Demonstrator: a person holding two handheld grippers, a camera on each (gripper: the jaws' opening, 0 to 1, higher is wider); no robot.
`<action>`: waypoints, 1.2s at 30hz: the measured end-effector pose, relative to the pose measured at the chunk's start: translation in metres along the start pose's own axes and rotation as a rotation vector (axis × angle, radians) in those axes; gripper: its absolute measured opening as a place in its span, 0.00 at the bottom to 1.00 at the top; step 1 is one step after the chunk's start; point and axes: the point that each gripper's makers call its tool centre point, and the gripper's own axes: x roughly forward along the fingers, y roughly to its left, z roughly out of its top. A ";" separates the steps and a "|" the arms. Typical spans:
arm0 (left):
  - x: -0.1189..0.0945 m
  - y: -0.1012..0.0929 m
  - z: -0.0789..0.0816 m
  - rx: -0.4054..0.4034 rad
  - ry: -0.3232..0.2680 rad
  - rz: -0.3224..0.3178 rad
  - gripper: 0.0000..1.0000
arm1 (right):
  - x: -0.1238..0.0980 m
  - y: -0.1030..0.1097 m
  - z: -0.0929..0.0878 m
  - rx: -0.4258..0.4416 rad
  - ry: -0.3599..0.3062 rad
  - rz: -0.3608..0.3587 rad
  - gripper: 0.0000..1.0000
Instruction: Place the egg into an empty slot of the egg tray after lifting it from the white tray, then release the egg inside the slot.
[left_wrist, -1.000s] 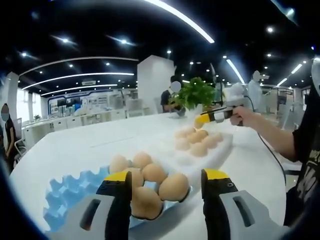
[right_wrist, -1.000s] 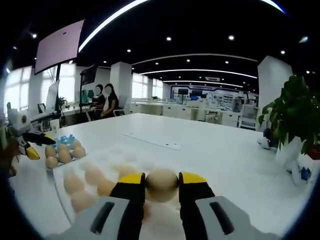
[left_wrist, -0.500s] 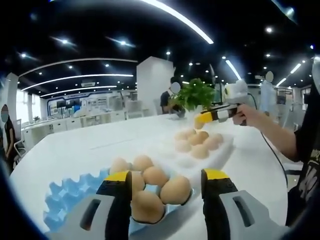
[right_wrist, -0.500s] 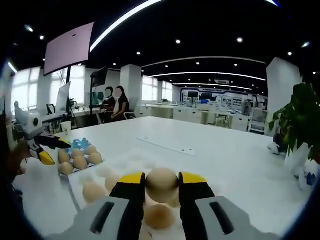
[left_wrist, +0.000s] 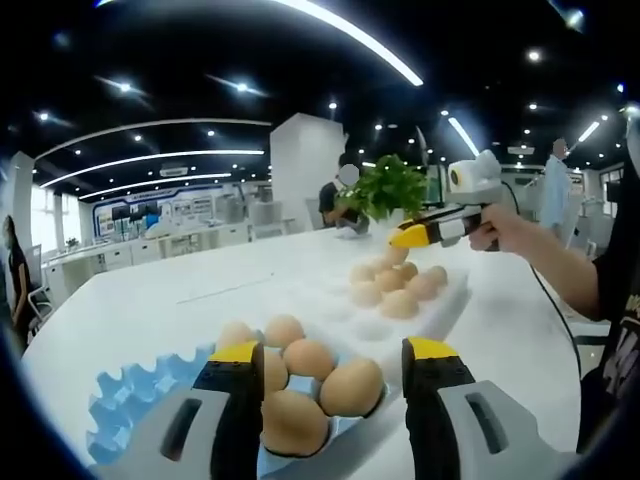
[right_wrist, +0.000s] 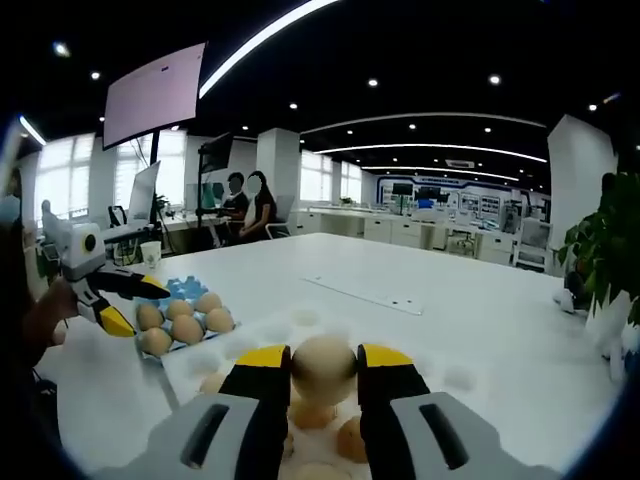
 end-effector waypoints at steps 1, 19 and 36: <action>0.001 -0.001 0.000 0.003 0.000 -0.004 0.57 | 0.001 0.004 0.000 0.003 0.003 0.009 0.27; 0.027 -0.022 0.010 0.050 -0.015 -0.037 0.55 | 0.016 0.049 0.000 0.021 -0.007 0.113 0.27; 0.051 -0.038 0.015 0.075 -0.037 -0.055 0.52 | 0.024 0.080 0.001 0.036 -0.014 0.197 0.27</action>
